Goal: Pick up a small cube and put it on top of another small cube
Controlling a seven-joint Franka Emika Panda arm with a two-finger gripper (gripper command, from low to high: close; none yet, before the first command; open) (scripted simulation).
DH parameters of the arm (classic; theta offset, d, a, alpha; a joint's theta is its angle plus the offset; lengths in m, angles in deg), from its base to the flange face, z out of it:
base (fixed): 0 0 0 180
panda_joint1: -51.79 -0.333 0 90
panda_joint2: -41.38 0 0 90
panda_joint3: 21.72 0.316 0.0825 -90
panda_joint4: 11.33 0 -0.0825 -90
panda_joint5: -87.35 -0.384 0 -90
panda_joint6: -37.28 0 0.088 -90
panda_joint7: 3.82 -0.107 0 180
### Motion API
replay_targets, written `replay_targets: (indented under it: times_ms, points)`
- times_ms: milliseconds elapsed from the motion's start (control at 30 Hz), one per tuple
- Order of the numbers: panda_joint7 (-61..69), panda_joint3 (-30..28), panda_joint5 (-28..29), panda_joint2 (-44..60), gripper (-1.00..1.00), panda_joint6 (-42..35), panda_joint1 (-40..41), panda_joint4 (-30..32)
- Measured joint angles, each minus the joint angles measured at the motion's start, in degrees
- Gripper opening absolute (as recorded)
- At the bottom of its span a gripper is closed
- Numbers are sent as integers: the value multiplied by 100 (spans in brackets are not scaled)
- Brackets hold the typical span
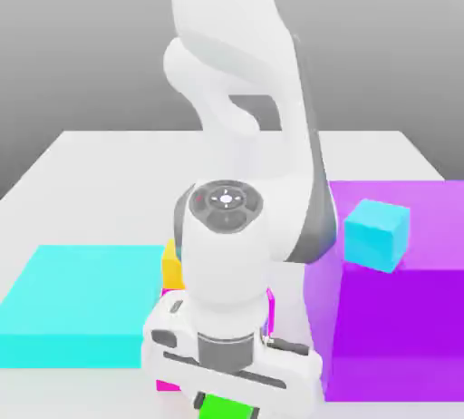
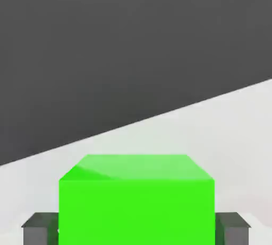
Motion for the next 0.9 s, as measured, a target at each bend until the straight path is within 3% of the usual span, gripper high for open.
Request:
replay_targets:
  times_ms: [100,267,467,767,900]
  points:
    - [-6,-2,8,43,-100,36,-1,-7]
    - [155,76,-79,-729,-100,-645,124,115]
    - [1206,127,-68,-1796,-100,-1486,286,386]
    - [2639,177,-532,-3667,-100,-2595,76,1138]
    - [2533,335,-571,-3829,-100,-2292,-34,1541]
